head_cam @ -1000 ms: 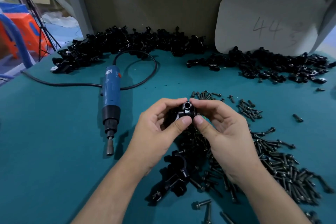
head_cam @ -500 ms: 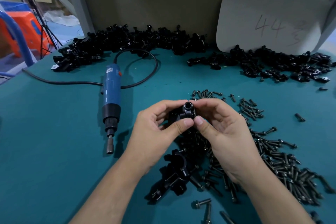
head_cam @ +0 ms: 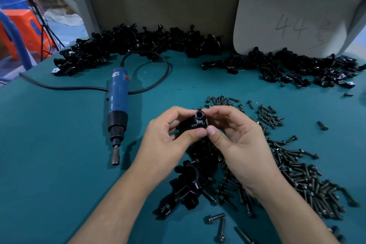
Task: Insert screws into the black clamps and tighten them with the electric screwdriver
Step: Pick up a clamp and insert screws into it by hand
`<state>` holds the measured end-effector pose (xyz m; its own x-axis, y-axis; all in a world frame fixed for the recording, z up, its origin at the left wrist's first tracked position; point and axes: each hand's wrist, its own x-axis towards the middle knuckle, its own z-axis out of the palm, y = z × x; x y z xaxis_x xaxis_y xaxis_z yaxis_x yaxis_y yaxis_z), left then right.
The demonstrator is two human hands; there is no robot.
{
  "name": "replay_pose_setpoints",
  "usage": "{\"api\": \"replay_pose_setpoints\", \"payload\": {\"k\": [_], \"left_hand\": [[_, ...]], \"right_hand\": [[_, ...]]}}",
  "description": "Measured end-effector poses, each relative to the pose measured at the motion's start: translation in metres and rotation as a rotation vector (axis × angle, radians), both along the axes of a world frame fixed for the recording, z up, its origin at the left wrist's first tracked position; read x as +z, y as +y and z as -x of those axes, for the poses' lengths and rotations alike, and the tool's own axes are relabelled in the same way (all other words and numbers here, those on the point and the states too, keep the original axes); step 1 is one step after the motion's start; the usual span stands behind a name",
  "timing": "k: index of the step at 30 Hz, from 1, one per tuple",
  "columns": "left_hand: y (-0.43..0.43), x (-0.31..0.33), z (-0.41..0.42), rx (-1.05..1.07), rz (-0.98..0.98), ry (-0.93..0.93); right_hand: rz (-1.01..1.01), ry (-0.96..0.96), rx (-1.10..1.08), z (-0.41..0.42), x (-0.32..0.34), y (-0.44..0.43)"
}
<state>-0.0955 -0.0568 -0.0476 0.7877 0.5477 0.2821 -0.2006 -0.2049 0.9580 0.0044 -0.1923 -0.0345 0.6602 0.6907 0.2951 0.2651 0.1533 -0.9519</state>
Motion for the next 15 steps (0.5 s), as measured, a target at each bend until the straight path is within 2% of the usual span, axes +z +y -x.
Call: {"api": "replay_pose_setpoints", "payload": {"k": [6, 15], "left_hand": [[-0.0019, 0.0017, -0.0004, 0.013, 0.027, -0.006], [0.0009, 0.0031, 0.0009, 0.000, 0.066, -0.049]], "right_hand": [[0.005, -0.036, -0.006, 0.0004, 0.0021, 0.0007], [-0.022, 0.049, 0.017, 0.0006, -0.0003, 0.0011]]}}
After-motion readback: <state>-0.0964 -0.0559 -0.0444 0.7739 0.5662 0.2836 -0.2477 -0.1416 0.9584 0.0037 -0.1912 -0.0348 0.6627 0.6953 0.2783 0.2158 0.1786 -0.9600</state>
